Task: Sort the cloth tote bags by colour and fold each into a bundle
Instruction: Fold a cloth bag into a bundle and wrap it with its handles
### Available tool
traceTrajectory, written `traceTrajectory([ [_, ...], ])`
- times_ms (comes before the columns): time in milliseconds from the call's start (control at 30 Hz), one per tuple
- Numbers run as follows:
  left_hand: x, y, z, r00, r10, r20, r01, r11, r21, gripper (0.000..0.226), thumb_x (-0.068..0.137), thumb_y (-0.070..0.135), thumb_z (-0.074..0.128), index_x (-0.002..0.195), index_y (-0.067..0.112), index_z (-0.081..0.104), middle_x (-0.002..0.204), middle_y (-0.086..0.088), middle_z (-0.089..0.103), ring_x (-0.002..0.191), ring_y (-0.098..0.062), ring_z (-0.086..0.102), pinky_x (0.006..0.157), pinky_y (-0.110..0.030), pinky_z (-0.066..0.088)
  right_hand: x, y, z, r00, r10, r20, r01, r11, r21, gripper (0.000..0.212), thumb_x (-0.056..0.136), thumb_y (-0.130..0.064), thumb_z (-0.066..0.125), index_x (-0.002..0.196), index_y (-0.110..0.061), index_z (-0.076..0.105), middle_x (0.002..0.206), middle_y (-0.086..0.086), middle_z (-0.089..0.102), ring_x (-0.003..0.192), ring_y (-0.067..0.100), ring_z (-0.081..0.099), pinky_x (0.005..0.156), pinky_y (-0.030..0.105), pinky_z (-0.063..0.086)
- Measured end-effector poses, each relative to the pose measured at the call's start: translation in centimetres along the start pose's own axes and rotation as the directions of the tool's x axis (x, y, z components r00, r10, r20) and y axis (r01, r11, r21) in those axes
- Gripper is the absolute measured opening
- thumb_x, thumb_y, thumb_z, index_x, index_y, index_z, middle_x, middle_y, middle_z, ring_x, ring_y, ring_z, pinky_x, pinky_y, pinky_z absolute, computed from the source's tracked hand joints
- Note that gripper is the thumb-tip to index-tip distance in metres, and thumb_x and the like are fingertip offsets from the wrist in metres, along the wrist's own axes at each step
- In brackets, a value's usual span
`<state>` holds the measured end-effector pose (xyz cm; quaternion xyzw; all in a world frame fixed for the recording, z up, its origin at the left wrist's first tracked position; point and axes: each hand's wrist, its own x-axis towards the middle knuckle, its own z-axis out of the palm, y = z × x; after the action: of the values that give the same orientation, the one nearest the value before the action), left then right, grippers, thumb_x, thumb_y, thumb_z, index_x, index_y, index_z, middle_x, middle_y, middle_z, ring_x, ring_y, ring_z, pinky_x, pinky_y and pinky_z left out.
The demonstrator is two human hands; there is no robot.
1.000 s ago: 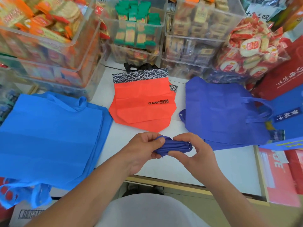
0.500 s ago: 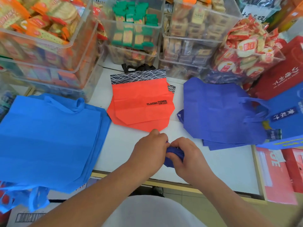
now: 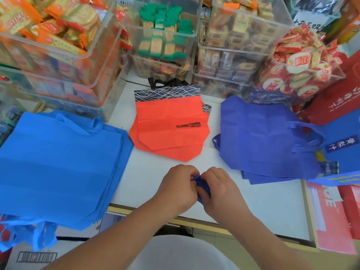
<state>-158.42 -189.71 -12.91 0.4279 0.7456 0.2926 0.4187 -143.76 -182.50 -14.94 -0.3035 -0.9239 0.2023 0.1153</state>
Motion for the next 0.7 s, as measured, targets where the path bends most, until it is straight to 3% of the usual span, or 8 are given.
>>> traceTrajectory([
  [100, 0.0, -0.1, 0.6, 0.991, 0.111, -0.076, -0.095, 0.978, 0.185, 0.023, 0.081, 0.019, 0.041, 0.088, 0.026, 0.062, 0.091, 0.004, 0.054, 0.081, -0.022, 0.058, 0.074, -0.042, 0.053, 0.6, -0.1, -0.2, 0.997, 0.051, -0.060, -0.050, 0.999, 0.017, 0.010, 0.085, -0.024, 0.068, 0.088, -0.015, 0.065, 0.081, -0.005, 0.054, 0.076, 0.017, 0.048, 0.063, 0.027, 0.042],
  [200, 0.8, -0.7, 0.1, 0.977, 0.082, -0.198, -0.083, 0.997, 0.003, 0.023, 0.092, 0.012, 0.053, 0.102, 0.026, 0.069, 0.094, 0.008, 0.061, 0.083, -0.014, 0.059, 0.077, -0.032, 0.050, 0.9, 0.2, -1.8, 0.965, 0.255, -0.052, -0.231, 0.932, 0.278, 0.024, 0.079, -0.027, 0.085, 0.097, -0.029, 0.069, 0.089, -0.017, 0.063, 0.086, 0.006, 0.056, 0.073, 0.012, 0.042],
  [267, 1.3, -1.3, -0.4, 0.982, 0.022, -0.190, -0.050, 0.988, -0.148, 0.023, 0.093, 0.010, 0.059, 0.103, 0.025, 0.072, 0.087, 0.014, 0.063, 0.076, -0.005, 0.058, 0.072, -0.025, 0.047, 0.7, 0.3, -2.7, 0.936, 0.353, -0.003, -0.325, 0.864, 0.386, 0.032, 0.077, -0.026, 0.087, 0.100, -0.036, 0.067, 0.095, -0.021, 0.065, 0.095, 0.003, 0.059, 0.075, 0.006, 0.041],
  [400, 1.5, -1.3, -0.4, 0.983, 0.097, -0.156, -0.096, 0.995, 0.018, 0.021, 0.094, 0.016, 0.059, 0.102, 0.032, 0.071, 0.086, 0.015, 0.061, 0.082, -0.005, 0.054, 0.075, -0.028, 0.047, 0.3, 0.6, -2.4, 0.981, 0.187, -0.059, -0.166, 0.950, 0.264, 0.015, 0.084, -0.018, 0.079, 0.094, -0.023, 0.068, 0.085, -0.015, 0.062, 0.086, 0.006, 0.054, 0.073, 0.009, 0.039],
  [533, 1.5, -0.1, 0.2, 0.997, -0.010, -0.074, -0.003, 0.984, -0.176, 0.021, 0.093, 0.014, 0.053, 0.093, 0.027, 0.070, 0.082, 0.009, 0.070, 0.081, -0.012, 0.066, 0.080, -0.041, 0.056, 0.4, 0.6, -1.5, 0.998, 0.029, -0.062, -0.021, 0.992, 0.122, 0.013, 0.079, -0.006, 0.066, 0.090, -0.014, 0.067, 0.080, -0.006, 0.055, 0.076, 0.014, 0.047, 0.067, 0.021, 0.041],
  [633, 1.5, 0.5, 0.2, 0.998, 0.012, -0.068, -0.026, 0.978, -0.208, 0.025, 0.093, 0.012, 0.051, 0.093, 0.024, 0.072, 0.084, 0.008, 0.073, 0.083, -0.009, 0.067, 0.082, -0.039, 0.057, 0.4, 1.0, -1.3, 0.998, 0.047, -0.032, -0.042, 0.990, 0.137, 0.010, 0.080, -0.007, 0.068, 0.088, -0.014, 0.068, 0.079, -0.006, 0.055, 0.075, 0.017, 0.049, 0.065, 0.029, 0.043],
  [700, 1.4, 0.6, -0.2, 0.995, 0.084, -0.053, -0.092, 0.978, -0.186, 0.028, 0.095, 0.008, 0.051, 0.101, 0.023, 0.074, 0.095, 0.010, 0.073, 0.091, -0.004, 0.065, 0.086, -0.031, 0.054, 0.4, 1.1, -1.8, 0.980, 0.197, 0.006, -0.191, 0.947, 0.259, 0.007, 0.084, -0.013, 0.072, 0.089, -0.018, 0.069, 0.078, -0.006, 0.061, 0.075, 0.016, 0.055, 0.065, 0.027, 0.046],
])
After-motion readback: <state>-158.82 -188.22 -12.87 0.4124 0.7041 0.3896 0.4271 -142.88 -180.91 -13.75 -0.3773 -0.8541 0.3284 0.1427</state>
